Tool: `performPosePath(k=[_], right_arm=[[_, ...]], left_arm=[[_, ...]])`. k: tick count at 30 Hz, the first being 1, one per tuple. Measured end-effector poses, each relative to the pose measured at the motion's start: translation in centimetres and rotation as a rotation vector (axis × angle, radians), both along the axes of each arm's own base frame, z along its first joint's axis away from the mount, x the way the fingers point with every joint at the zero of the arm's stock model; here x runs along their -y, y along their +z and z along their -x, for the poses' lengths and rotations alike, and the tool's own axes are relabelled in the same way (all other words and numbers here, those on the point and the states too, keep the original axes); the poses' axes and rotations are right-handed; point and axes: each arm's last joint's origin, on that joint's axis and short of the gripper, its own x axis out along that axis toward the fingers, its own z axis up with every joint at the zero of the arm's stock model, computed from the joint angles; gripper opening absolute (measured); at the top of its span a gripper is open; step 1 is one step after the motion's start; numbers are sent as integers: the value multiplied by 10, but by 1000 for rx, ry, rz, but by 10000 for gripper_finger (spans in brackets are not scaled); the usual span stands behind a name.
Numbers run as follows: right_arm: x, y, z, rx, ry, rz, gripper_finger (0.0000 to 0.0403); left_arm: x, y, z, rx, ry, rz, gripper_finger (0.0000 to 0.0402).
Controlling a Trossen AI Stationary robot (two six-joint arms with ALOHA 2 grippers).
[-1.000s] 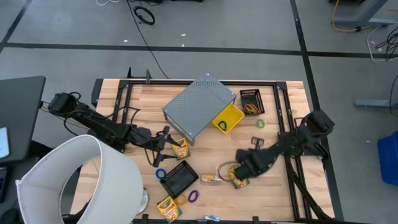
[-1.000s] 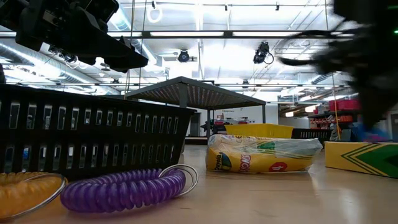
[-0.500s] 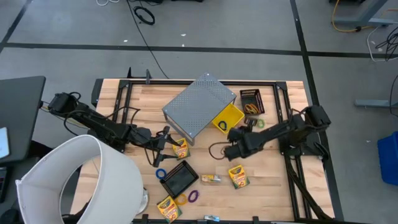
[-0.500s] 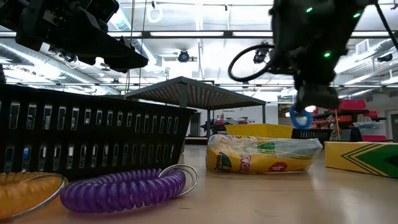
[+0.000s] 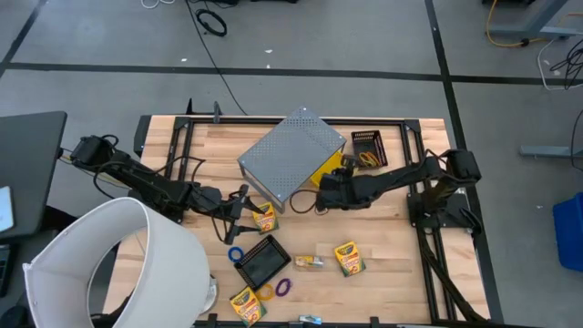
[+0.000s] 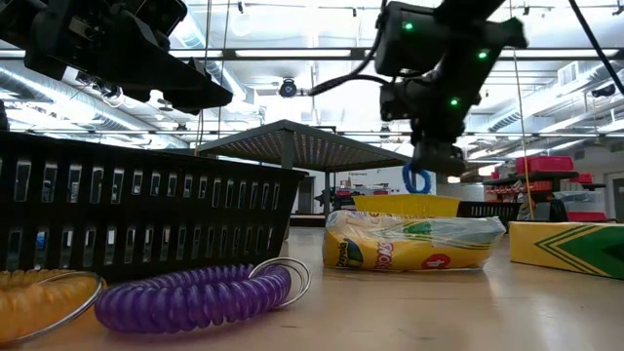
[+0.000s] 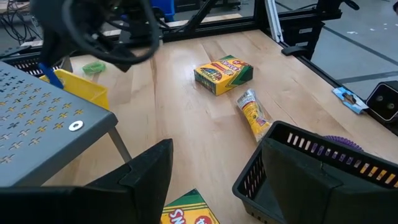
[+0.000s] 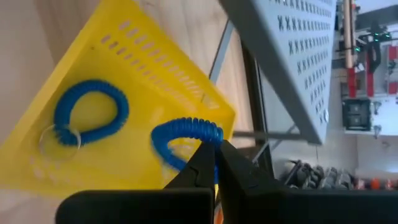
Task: Pick & Place Office Desk Supplies
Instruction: Put the blue spring keychain into the yellow bin, then put the green spring keychain into the yellow bin
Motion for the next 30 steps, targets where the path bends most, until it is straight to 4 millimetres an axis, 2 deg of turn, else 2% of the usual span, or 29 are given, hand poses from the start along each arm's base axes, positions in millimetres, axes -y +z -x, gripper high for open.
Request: performPosePath(k=[6, 11, 17, 21, 26, 30], right_arm=[[18, -2, -5, -13, 12, -114, 14], [23, -4, -5, -12, 11, -233, 75], [23, -4, -5, -13, 13, -224, 154], [21, -3, -5, -14, 14, -212, 189], [11, 5, -2, -6, 39, -139, 199], [-3, 24, 6, 68, 64, -127, 194]], left_arm=[[0, 0, 0, 0, 0, 0, 250], [0, 0, 0, 0, 0, 1, 250], [0, 0, 0, 0, 0, 1, 250], [0, 0, 0, 0, 0, 1, 250], [0, 0, 0, 0, 0, 1, 250], [0, 0, 0, -1, 1, 3, 250]])
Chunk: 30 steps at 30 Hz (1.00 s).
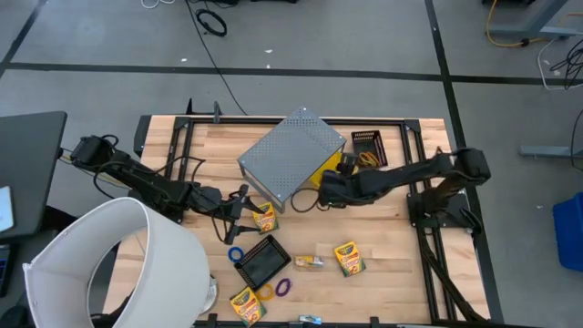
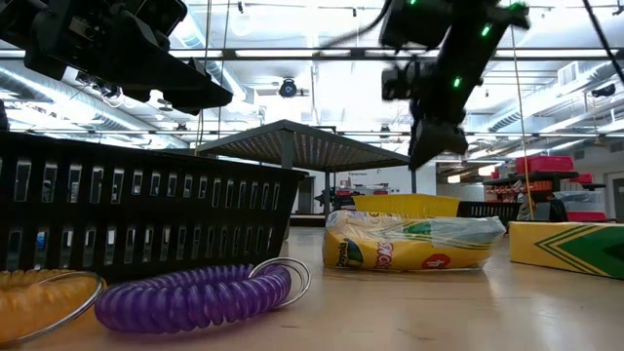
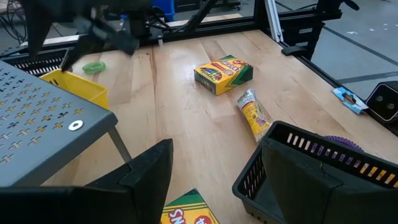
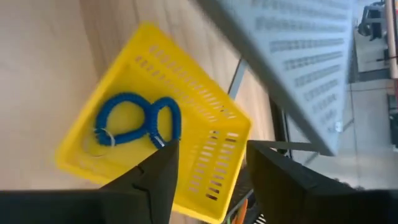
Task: Pick & Place Office Desk Supplies
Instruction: Put the green spring keychain into the yellow bin
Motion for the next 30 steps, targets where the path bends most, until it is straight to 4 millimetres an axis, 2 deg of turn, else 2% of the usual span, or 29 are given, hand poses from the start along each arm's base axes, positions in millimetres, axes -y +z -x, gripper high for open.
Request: performPosePath(k=[5, 9, 15, 20, 30], right_arm=[[-16, 23, 19, 81, -12, -83, 190], [-22, 26, 39, 13, -94, -231, 190], [-25, 18, 68, -217, -277, -332, 190], [-22, 8, 80, -328, -311, -349, 190], [4, -32, 97, -430, -337, -405, 190]], left_arm=[[0, 0, 0, 0, 0, 1, 250], [0, 0, 0, -1, 1, 6, 250], [0, 0, 0, -1, 2, 7, 250], [0, 0, 0, -2, 2, 8, 250], [0, 0, 0, -2, 1, 7, 250]])
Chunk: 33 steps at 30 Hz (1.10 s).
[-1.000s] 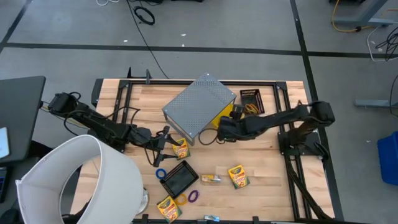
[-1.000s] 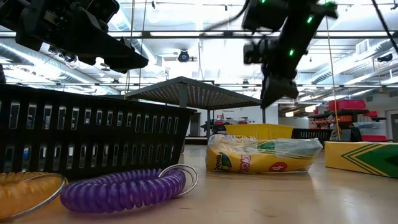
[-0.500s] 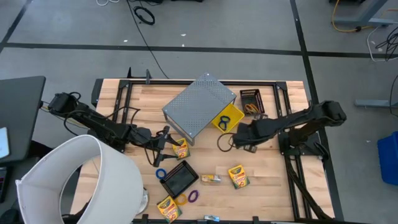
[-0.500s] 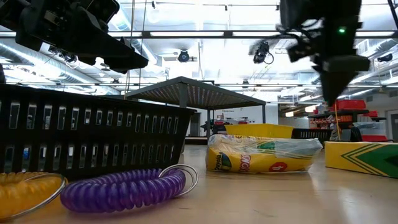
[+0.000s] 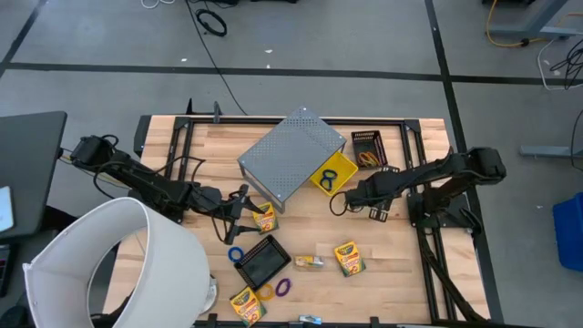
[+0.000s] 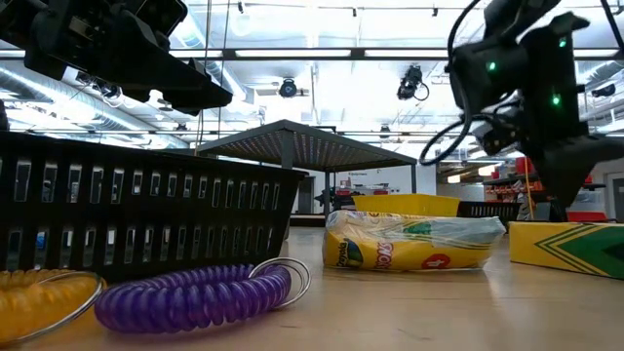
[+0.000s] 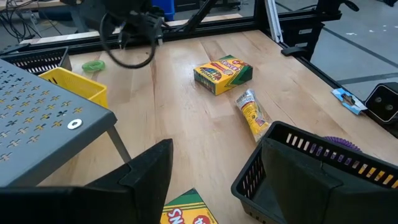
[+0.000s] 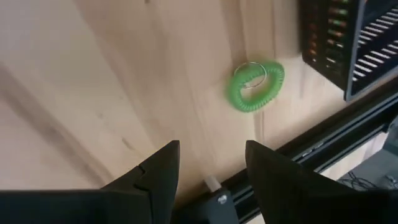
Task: Pick & Place Office Desk Supplies
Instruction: Put the green spring keychain into the yellow bin
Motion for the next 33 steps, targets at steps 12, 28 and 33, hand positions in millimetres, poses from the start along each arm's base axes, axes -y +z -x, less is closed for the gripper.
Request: performPosePath(k=[12, 28, 33], right_arm=[[44, -9, -4, 66, -27, -36, 190], [81, -11, 2, 123, -136, -151, 190], [82, -13, 4, 127, -149, -146, 190]], left_arm=[[0, 0, 0, 0, -1, -2, 250], [1, 0, 0, -1, -19, 3, 250], [1, 0, 0, -1, -19, 3, 250]])
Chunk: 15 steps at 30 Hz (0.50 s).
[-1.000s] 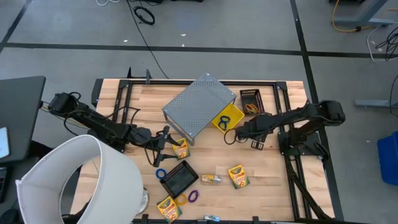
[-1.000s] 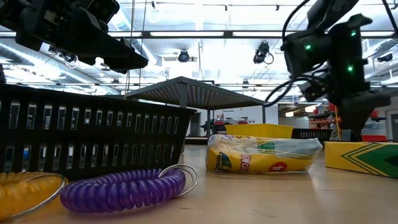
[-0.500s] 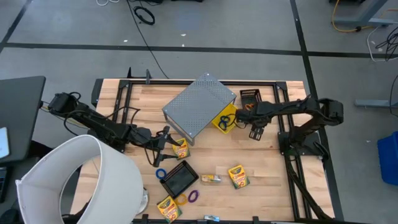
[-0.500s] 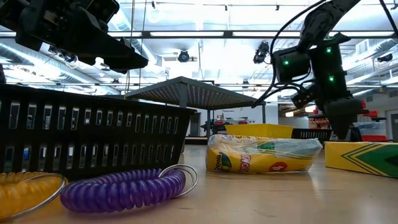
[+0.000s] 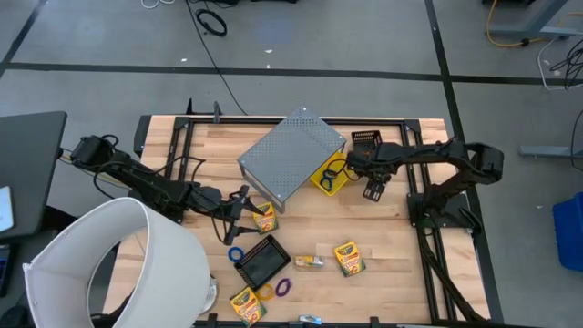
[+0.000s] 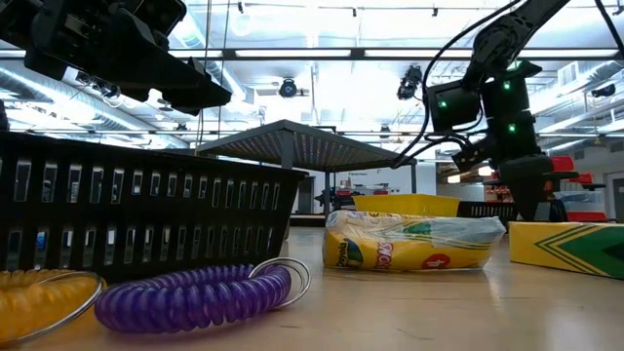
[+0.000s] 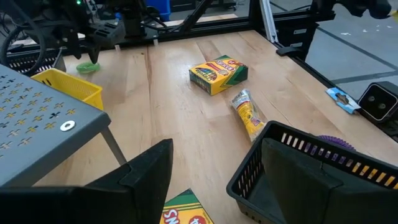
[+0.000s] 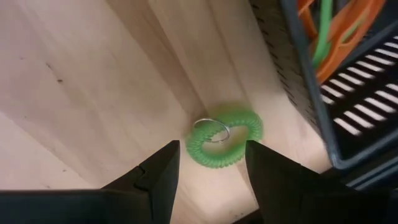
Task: Pick & Place Office Desk Supplies
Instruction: Put the green spring keychain into the yellow bin
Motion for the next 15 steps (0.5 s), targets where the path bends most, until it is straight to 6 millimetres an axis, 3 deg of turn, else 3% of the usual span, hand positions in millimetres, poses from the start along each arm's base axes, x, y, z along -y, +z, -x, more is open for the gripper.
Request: performPosePath(k=[3, 15], right_arm=[[-2, -10, 5, -8, 0, -7, 187], [-1, -8, 3, -11, -6, 11, 153]], left_arm=[[0, 0, 0, 0, 0, 0, 250], [0, 0, 0, 0, 0, 1, 250]])
